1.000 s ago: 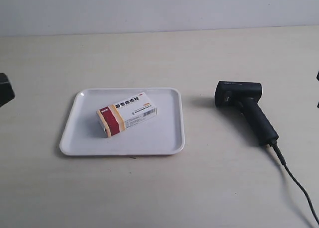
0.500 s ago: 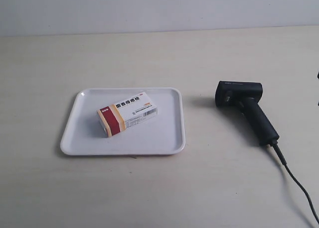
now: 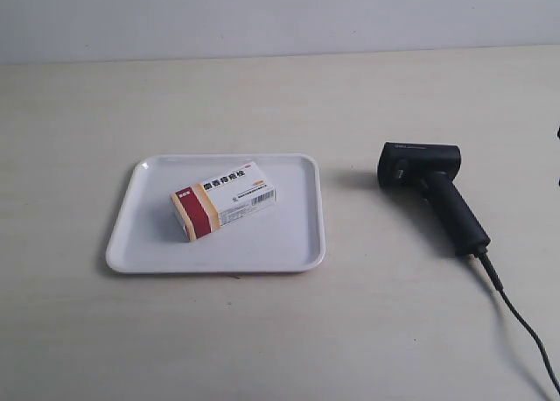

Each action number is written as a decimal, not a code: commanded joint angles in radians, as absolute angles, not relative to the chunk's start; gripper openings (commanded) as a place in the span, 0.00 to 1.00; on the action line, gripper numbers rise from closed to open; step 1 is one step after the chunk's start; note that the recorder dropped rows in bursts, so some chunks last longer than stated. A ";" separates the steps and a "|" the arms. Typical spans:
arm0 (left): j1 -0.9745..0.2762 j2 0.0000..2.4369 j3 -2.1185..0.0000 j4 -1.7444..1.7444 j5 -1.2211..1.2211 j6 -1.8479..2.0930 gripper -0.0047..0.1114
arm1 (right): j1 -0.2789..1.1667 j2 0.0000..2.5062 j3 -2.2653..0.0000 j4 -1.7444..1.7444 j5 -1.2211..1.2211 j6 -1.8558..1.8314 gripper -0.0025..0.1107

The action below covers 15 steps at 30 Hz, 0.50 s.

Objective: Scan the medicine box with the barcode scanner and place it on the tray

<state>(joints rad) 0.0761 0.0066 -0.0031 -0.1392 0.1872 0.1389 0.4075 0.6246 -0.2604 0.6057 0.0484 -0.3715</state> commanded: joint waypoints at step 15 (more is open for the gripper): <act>0.069 0.000 0.000 0.046 0.268 -0.053 0.07 | 0.406 0.618 -0.256 0.606 0.036 -0.371 0.02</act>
<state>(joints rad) 0.0761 0.0066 -0.0015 0.0375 0.2638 -0.0458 0.4075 0.6246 -0.2604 0.6057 0.0467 -0.3715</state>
